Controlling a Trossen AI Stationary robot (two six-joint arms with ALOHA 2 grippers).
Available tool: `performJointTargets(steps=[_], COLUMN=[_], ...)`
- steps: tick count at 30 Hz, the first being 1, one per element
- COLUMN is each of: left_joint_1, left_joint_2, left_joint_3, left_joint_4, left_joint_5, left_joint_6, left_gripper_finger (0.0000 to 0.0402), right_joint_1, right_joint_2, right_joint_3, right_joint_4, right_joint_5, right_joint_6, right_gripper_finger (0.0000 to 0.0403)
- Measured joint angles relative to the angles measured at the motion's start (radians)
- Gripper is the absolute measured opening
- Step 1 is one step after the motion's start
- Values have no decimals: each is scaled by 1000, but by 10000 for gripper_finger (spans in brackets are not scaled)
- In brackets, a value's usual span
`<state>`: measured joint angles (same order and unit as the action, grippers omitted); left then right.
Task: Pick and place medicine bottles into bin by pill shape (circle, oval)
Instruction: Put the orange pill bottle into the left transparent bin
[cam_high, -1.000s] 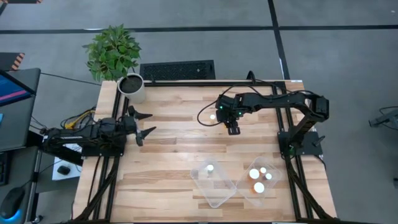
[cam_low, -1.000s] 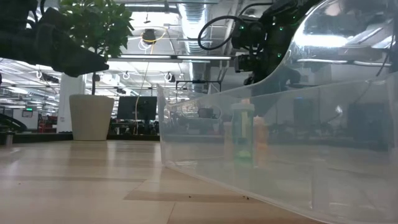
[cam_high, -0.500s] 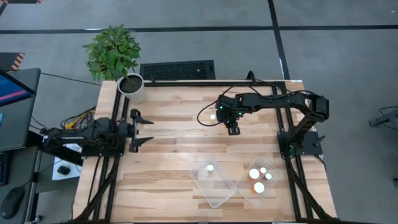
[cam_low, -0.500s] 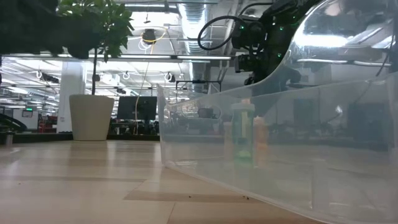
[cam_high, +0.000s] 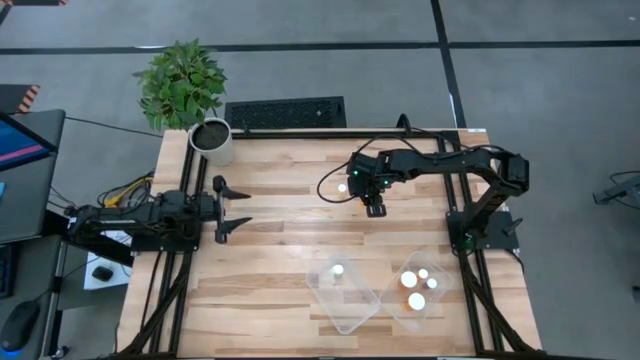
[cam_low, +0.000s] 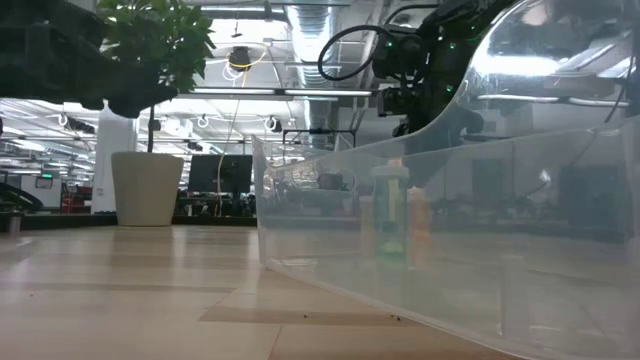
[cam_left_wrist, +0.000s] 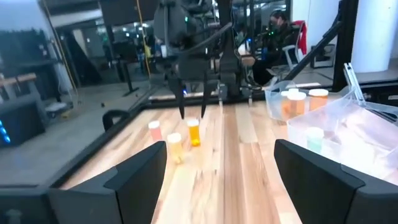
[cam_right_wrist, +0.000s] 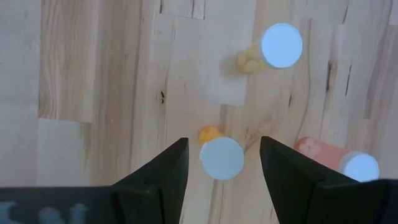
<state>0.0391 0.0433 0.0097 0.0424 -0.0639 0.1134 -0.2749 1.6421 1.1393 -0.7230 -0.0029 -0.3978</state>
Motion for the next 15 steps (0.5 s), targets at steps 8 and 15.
performJointTargets(steps=[8,15], left_joint_1=[0,0], left_joint_2=[1,1], left_joint_3=[-1,-2], left_joint_4=[-5,-4], left_joint_5=[-5,3], left_joint_6=[-21,-41], left_gripper_finger=[293,293], right_joint_1=[0,5], right_joint_2=[0,0], right_joint_3=[0,0], right_joint_4=[-6,-5], right_joint_5=[0,0], right_joint_6=[4,23], right_gripper_finger=[204,204])
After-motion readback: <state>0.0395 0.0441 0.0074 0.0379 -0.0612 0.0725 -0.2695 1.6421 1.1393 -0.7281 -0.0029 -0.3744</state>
